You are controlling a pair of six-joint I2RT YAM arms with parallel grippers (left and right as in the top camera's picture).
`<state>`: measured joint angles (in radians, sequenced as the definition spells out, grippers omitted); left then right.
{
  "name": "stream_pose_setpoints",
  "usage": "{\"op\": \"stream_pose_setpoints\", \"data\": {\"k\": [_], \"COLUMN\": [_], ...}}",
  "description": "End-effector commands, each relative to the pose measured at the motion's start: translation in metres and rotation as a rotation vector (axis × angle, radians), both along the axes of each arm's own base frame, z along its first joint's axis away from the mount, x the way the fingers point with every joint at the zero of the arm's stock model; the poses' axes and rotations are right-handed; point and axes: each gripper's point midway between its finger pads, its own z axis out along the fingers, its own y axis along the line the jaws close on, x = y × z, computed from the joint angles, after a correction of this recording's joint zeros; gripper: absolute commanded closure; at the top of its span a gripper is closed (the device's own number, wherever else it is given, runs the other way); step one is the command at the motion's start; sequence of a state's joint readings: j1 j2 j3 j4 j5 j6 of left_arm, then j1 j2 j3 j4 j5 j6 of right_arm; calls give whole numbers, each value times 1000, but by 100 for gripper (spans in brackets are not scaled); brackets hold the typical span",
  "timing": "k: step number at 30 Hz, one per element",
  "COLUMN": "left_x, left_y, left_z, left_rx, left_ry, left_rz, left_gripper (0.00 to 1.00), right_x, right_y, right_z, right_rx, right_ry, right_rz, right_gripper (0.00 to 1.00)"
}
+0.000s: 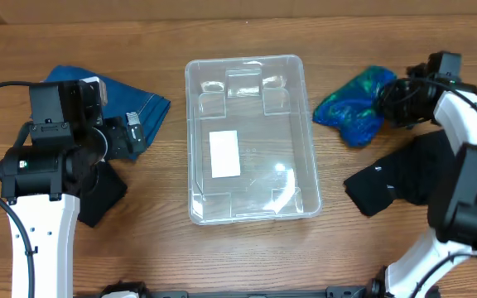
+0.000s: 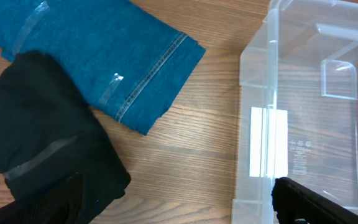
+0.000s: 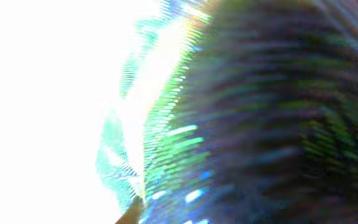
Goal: Pack container
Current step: 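Carry the sparkly cloth into the bin with the right gripper and release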
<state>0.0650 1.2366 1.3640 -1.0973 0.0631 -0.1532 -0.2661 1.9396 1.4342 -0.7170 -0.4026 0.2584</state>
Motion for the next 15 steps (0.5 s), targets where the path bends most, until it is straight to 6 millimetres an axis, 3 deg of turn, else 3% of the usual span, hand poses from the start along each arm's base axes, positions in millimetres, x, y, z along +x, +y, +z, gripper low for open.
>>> {"op": "stream_pose_setpoints", "data": {"k": [1,2,4,5,7,8,9,12,15], "left_x": [2,2,2,2,2,2,2,1,1], "left_y": [13,17,17,17,17,17,17,17,17], "left_z": [9,9,9,9,9,9,9,9,9], "left_rx": [13,13,13,13,13,13,12,12,10], "left_ry": [-22,-22,-23,-23,-23,-23,-22,-22,-21], "left_rz": [51,64,65,65,65,65,64,64,63], "left_gripper": [0,0,0,0,0,0,0,0,0], "right_x": [7,-5,-20,-32,-51,-65,-71,-78,-88], "right_y": [11,26,51,77,123,166,187,243,283], "right_z": [148,192,228,247,263,260,252,210,162], "right_rx": [-112,-134,-153,-173,-218,-258,-286,-370,-367], "right_ry": [-358,-459,-550,-618,-699,-739,-740,-698,-627], "right_rz": [72,96,161,260,446,632,719,963,1166], "right_gripper": [96,96,96,96,96,96,96,96,96]}}
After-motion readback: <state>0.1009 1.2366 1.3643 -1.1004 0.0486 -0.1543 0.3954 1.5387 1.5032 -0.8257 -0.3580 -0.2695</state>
